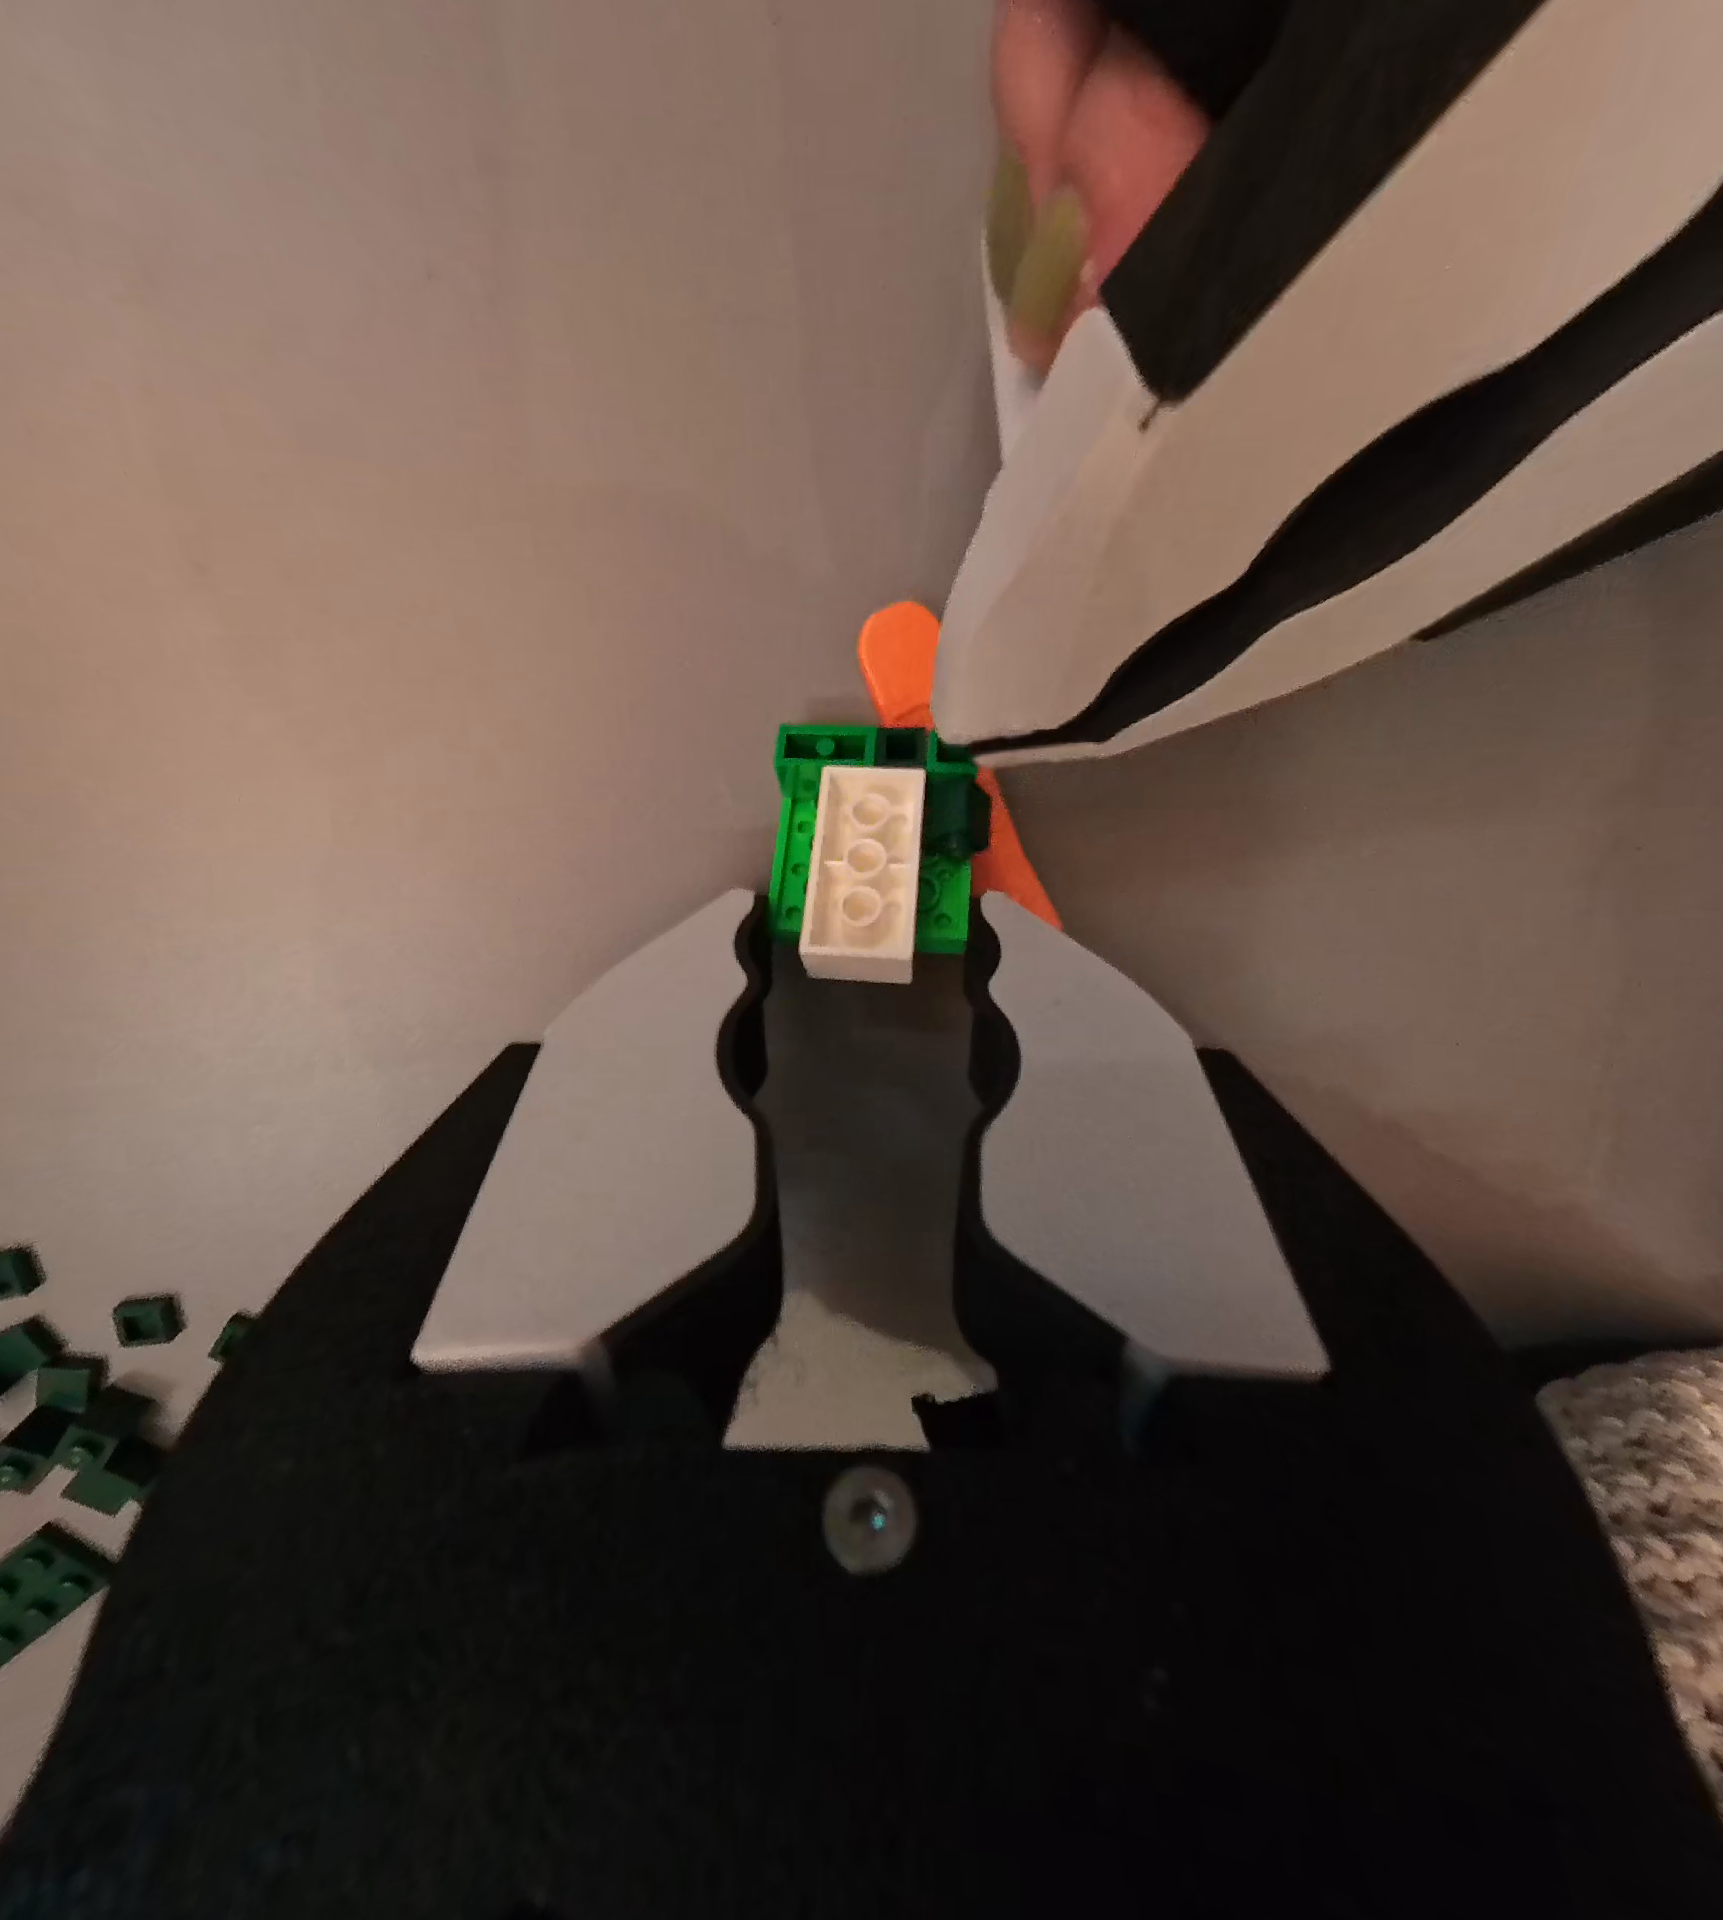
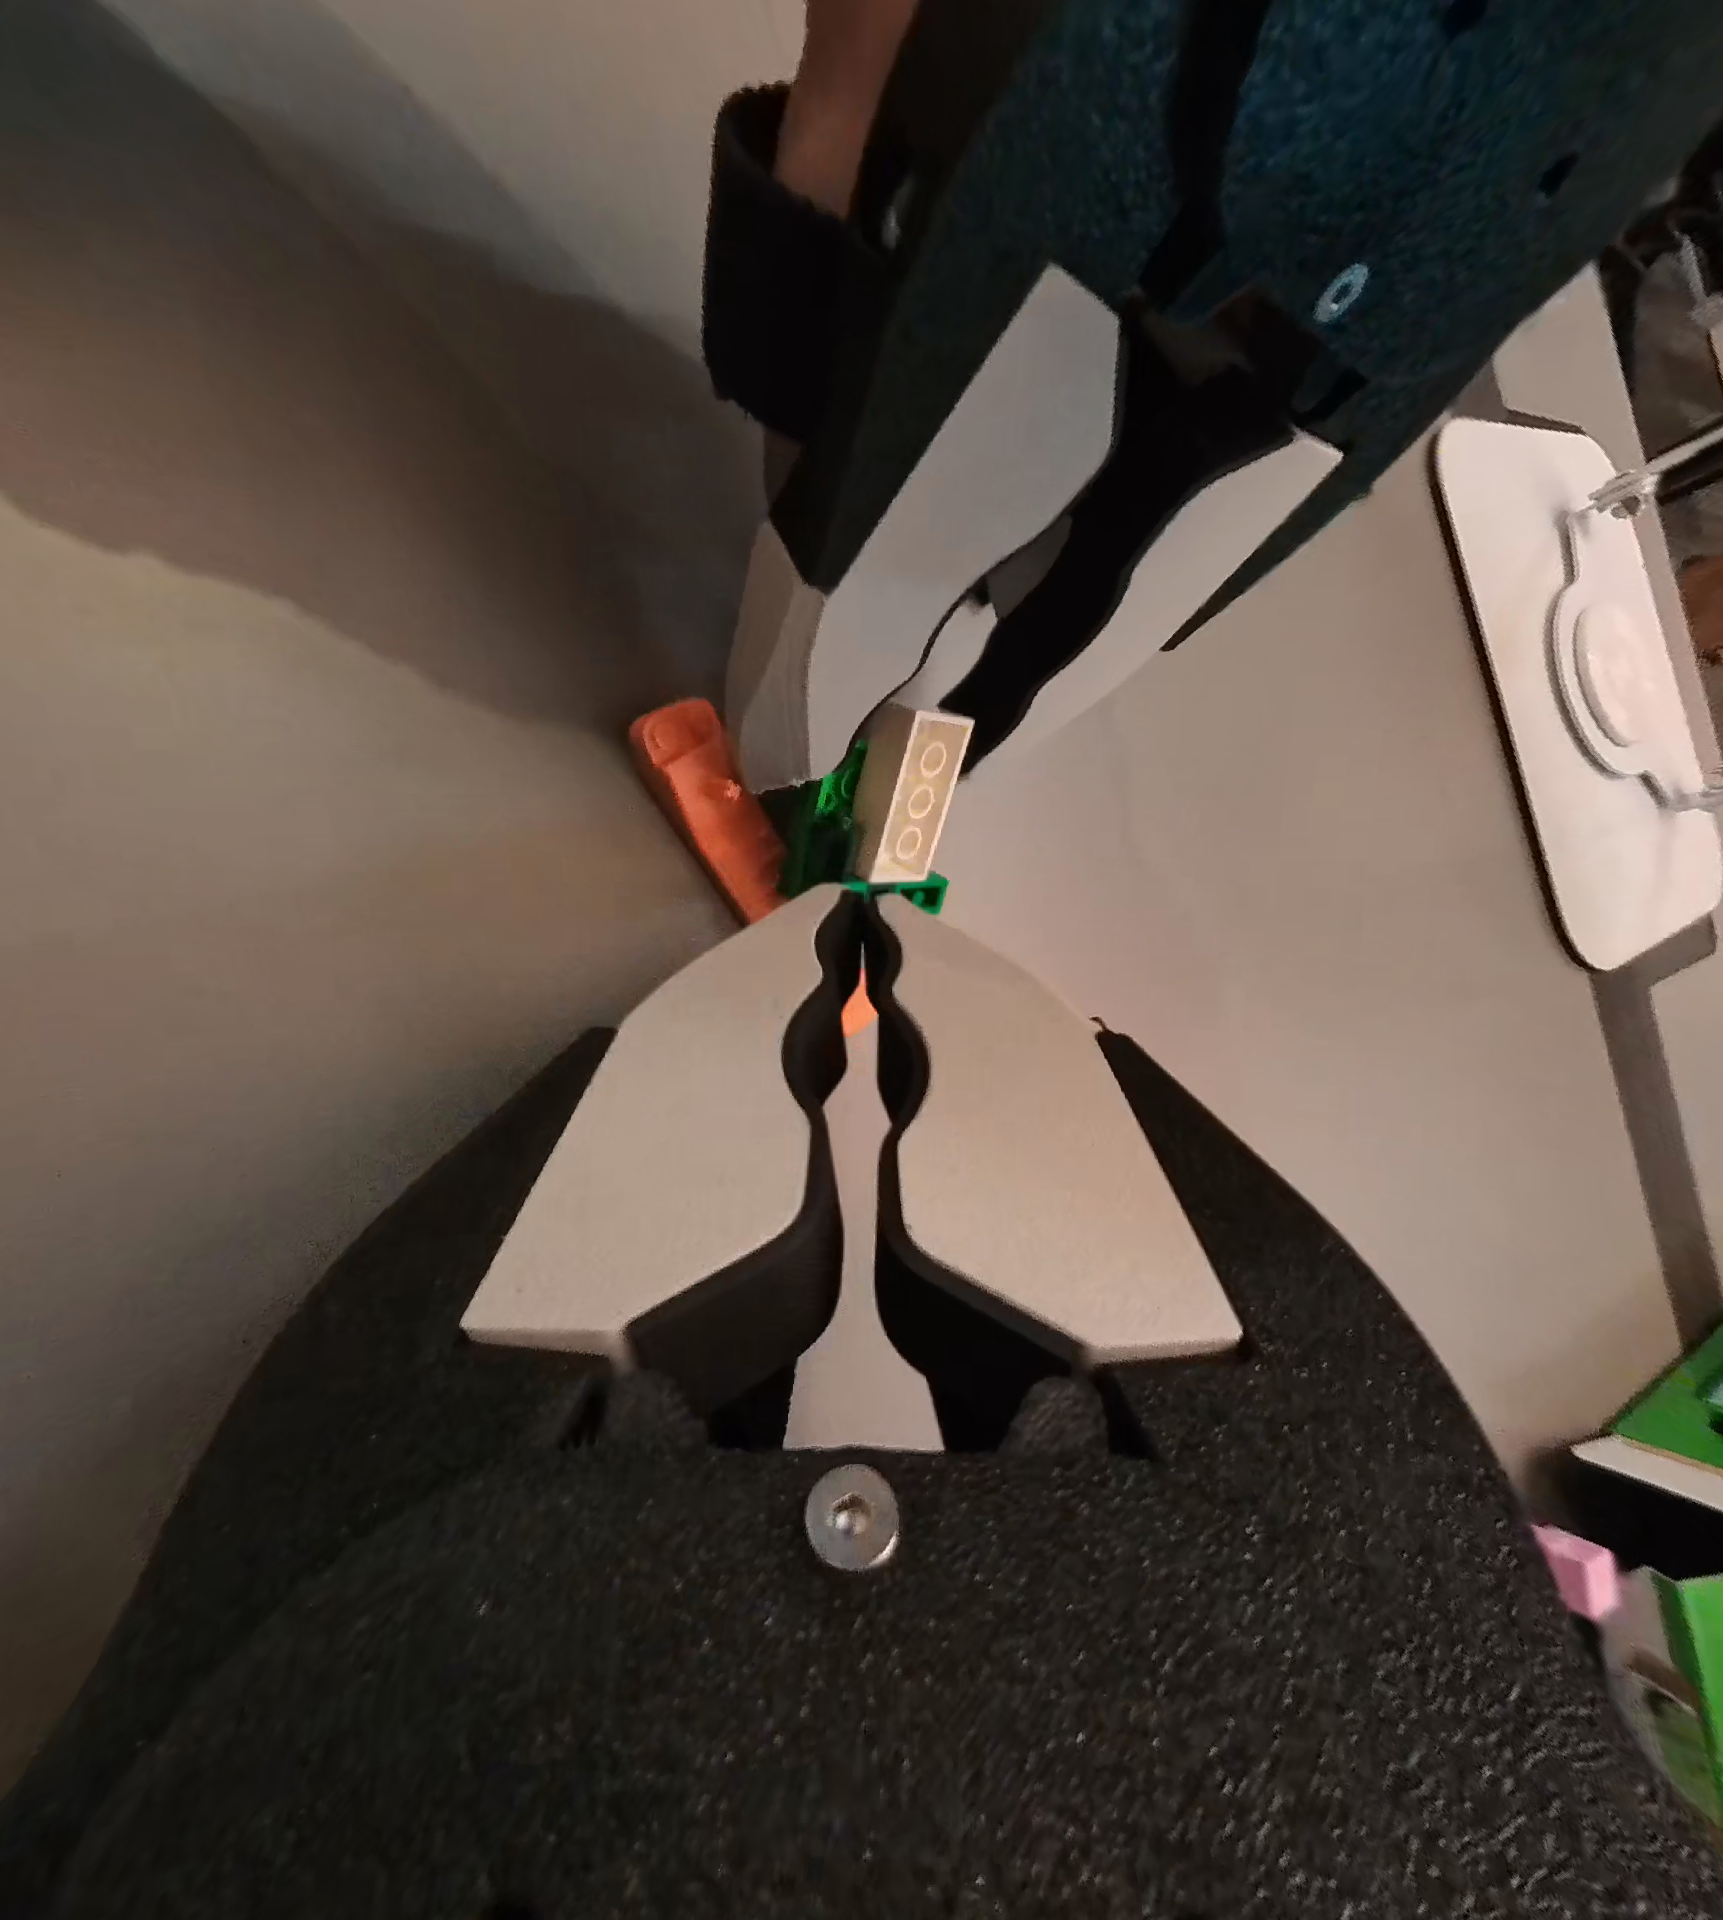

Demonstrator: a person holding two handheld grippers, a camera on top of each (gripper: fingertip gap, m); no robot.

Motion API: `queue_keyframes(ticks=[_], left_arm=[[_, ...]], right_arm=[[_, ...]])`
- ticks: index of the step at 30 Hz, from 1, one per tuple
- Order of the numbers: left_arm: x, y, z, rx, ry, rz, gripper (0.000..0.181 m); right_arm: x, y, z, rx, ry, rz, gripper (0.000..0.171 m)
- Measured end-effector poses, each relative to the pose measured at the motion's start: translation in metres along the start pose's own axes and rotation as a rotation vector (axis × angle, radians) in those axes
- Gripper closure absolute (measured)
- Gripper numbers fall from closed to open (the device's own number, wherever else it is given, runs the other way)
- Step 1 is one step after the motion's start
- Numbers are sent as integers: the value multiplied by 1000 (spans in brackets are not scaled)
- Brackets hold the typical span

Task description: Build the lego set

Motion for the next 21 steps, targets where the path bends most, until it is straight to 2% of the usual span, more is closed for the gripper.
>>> queue_keyframes(ticks=[7,12,21], left_arm=[[0,0,0,0,1,2,146],[0,0,0,-3,-2,5,146],[2,1,0,-7,4,6,146]], right_arm=[[-4,-1,5,9,29,-23,171],[-2,-3,5,-28,-7,-52,161],[-2,-1,3,-16,10,-51,163]])
Point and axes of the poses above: each gripper's, where its closed fingertips meet, y back along the fingers, x out of its underside, z = x × y across the jaws, the point moved 10 cm from there along y, back along the fingers, and after that the axes turned 2 degrees about x, right-handed, at the moved point
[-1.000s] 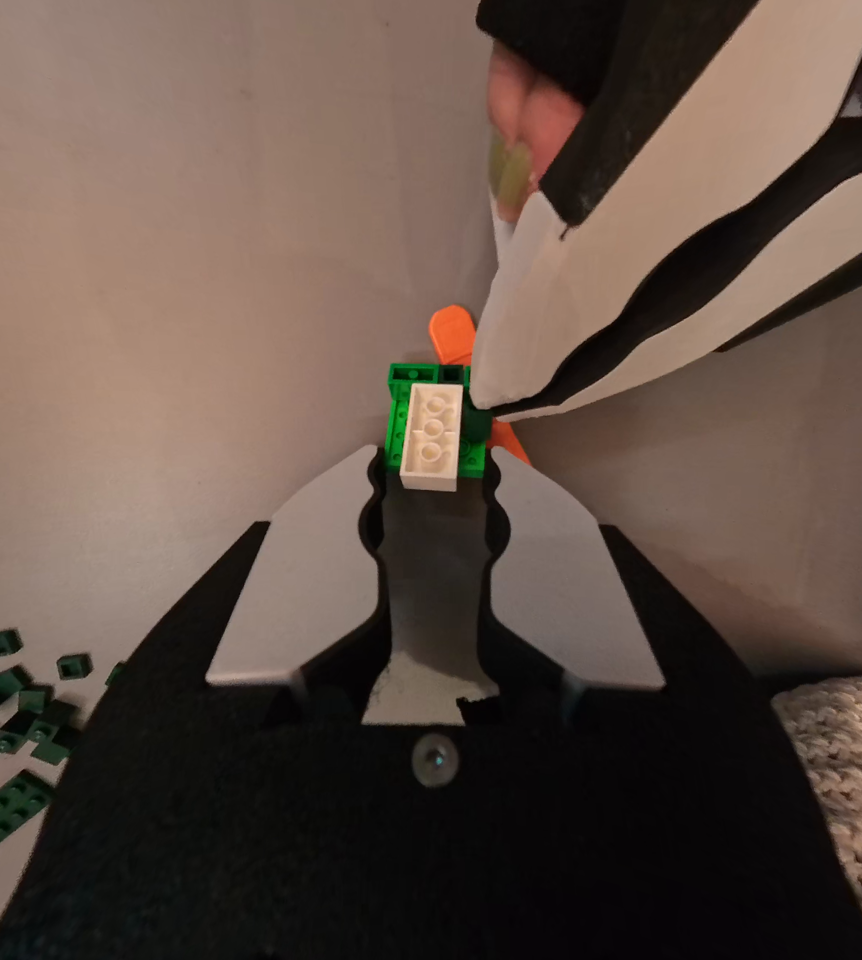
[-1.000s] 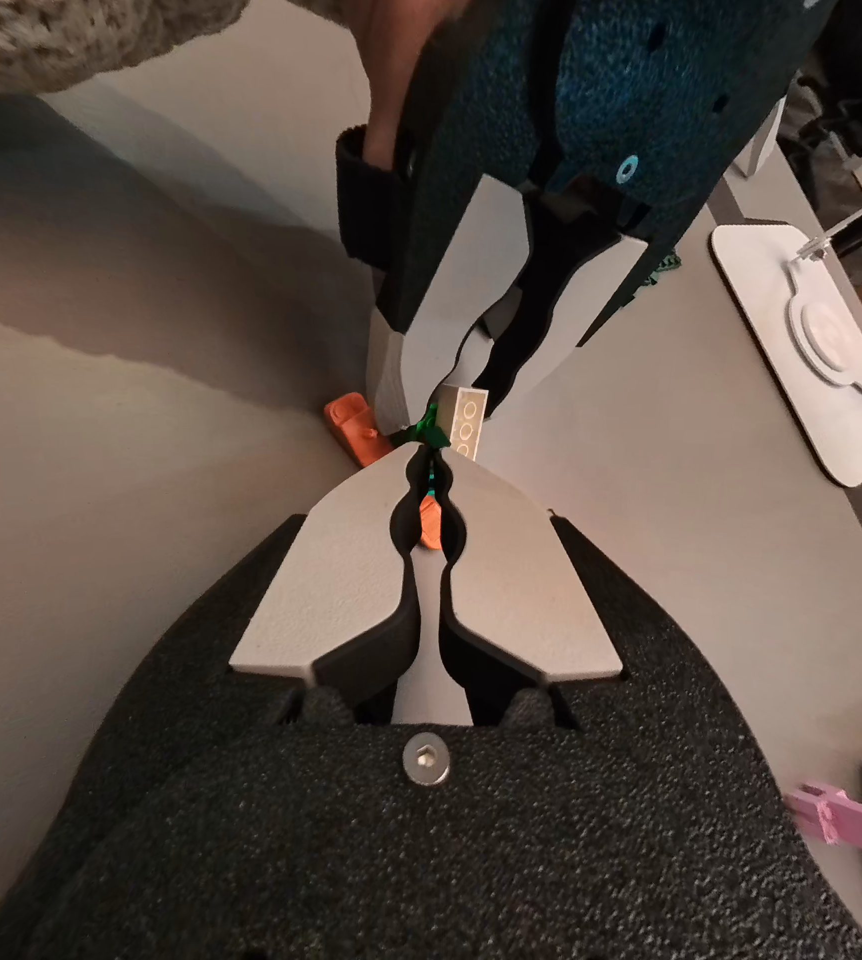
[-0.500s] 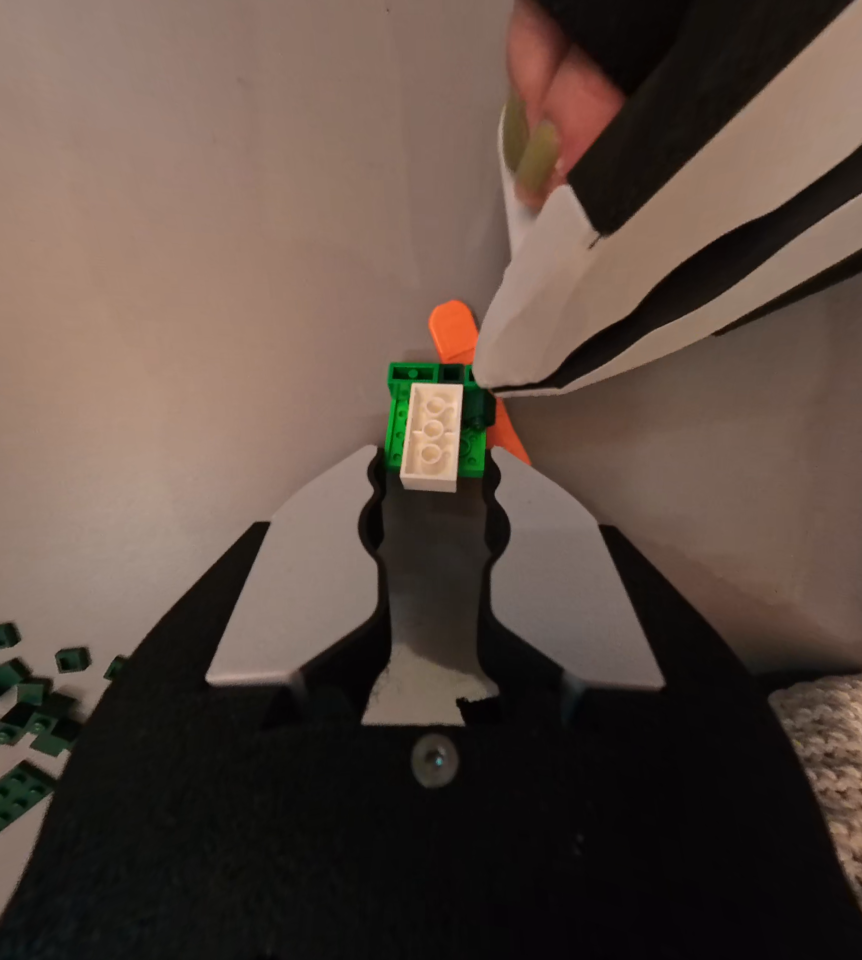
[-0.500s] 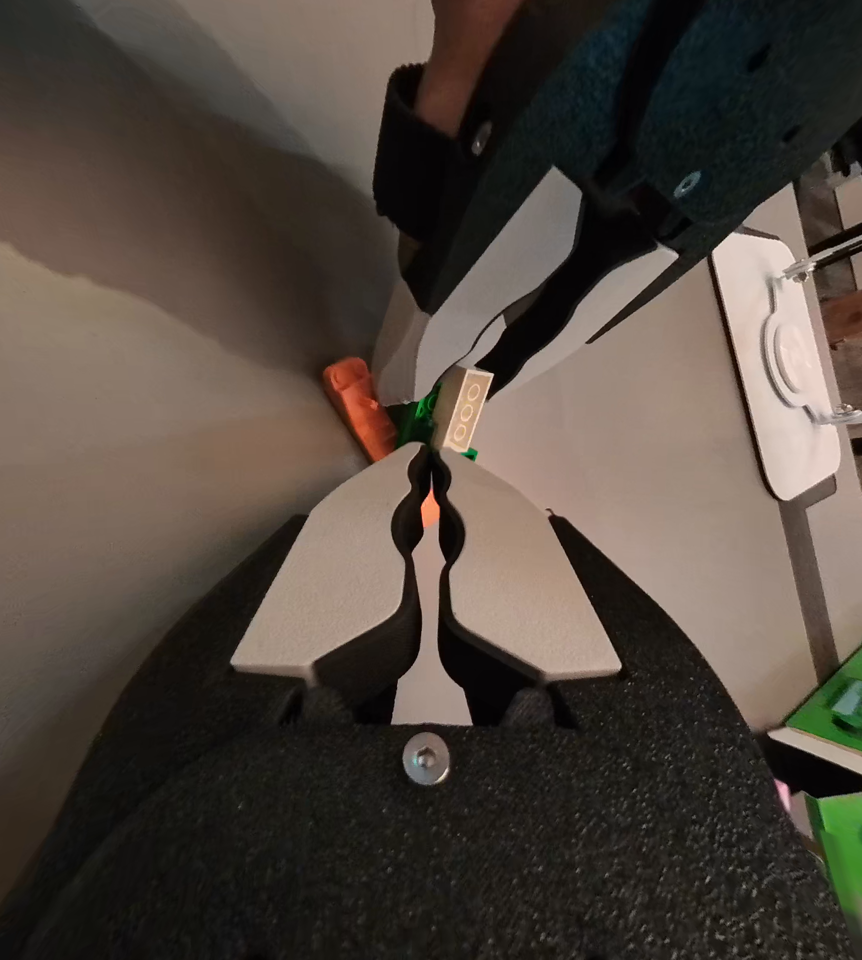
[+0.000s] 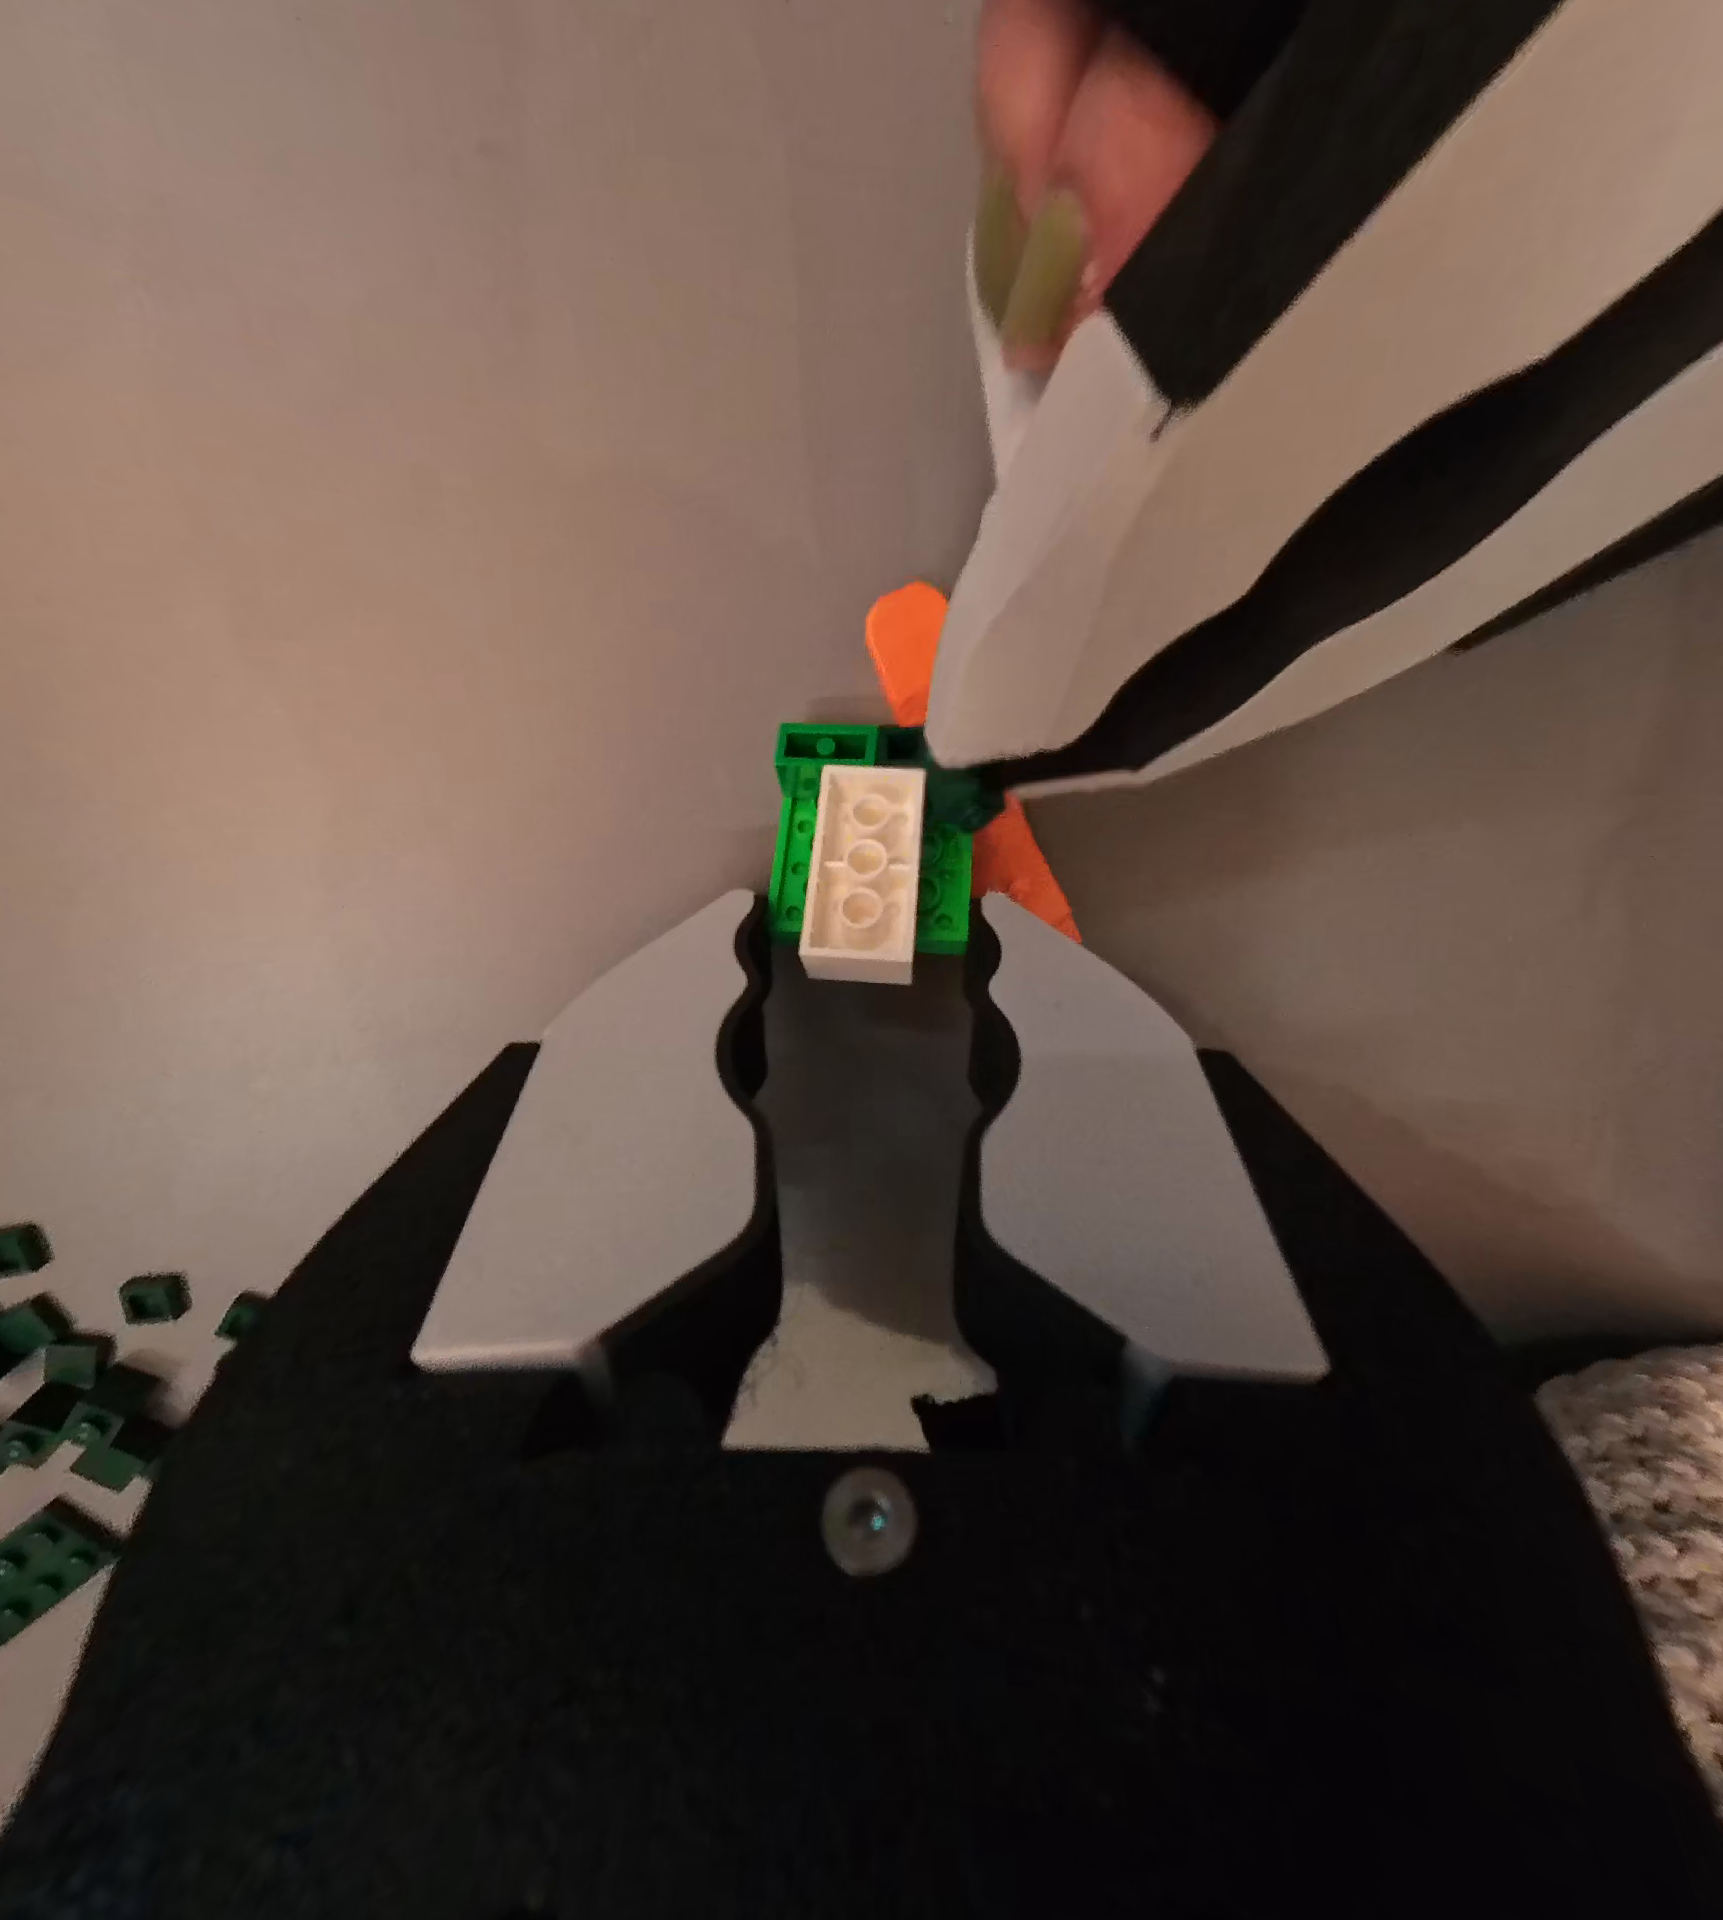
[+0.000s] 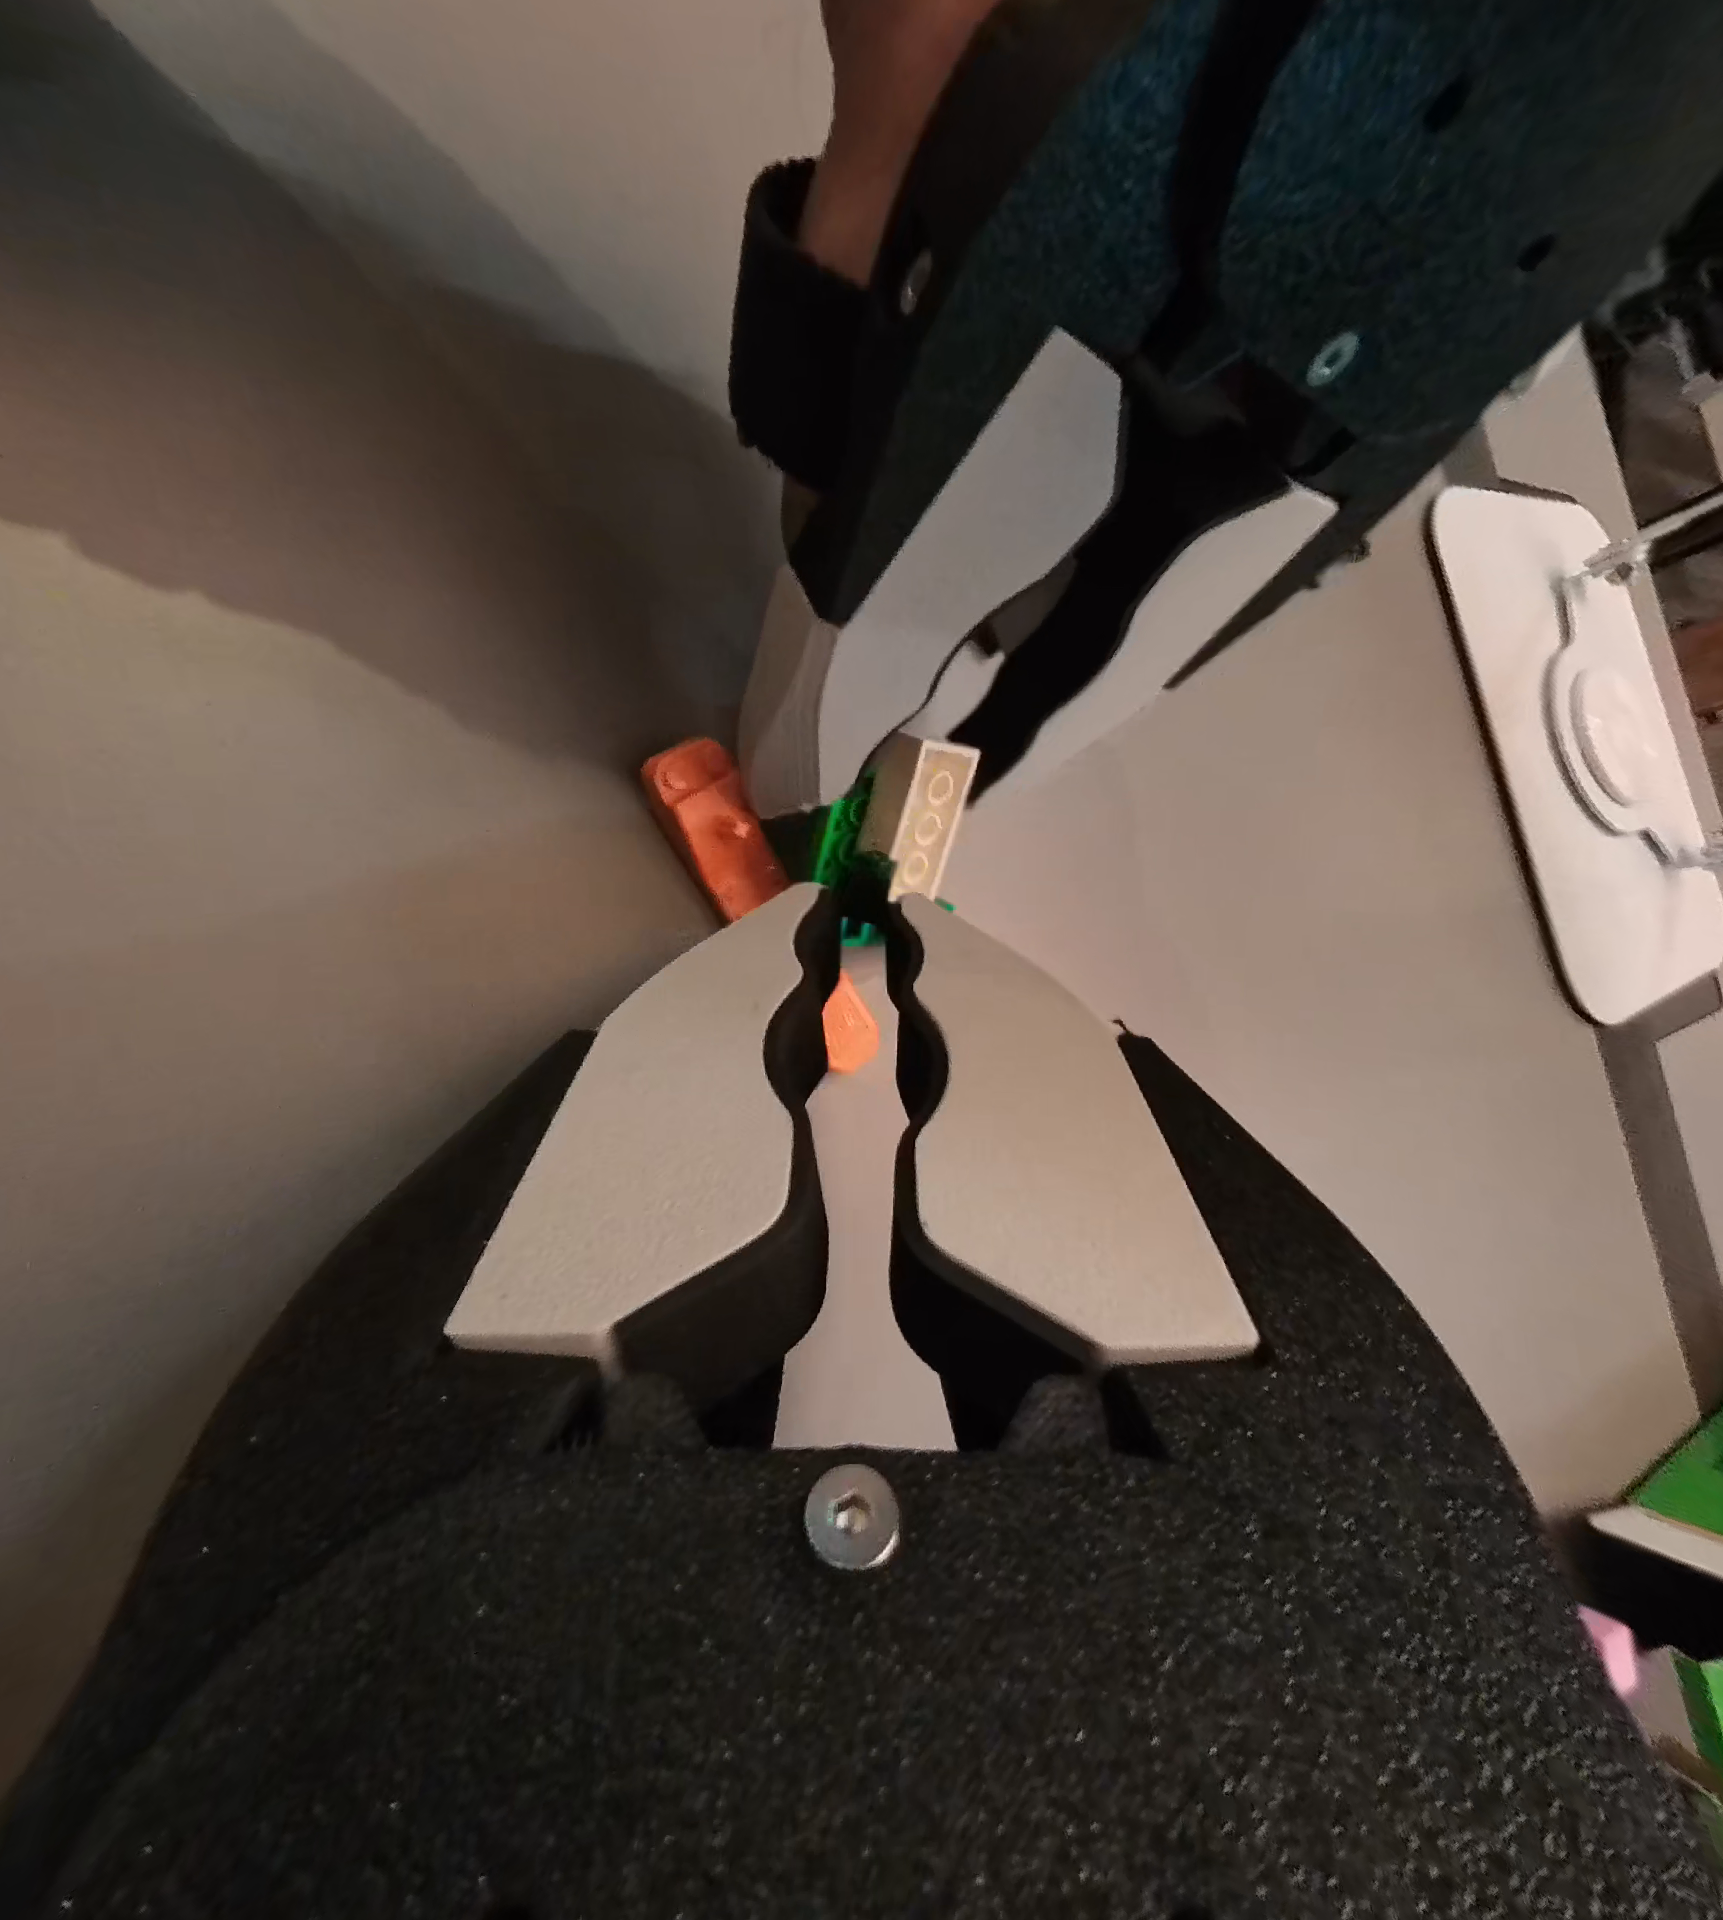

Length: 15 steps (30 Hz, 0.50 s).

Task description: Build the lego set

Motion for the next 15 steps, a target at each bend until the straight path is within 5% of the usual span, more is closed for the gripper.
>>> queue_keyframes(ticks=[15], left_arm=[[-5,10,1,-41,-56,-143,146]], right_arm=[[19,7,-17,-126,-58,104,163]])
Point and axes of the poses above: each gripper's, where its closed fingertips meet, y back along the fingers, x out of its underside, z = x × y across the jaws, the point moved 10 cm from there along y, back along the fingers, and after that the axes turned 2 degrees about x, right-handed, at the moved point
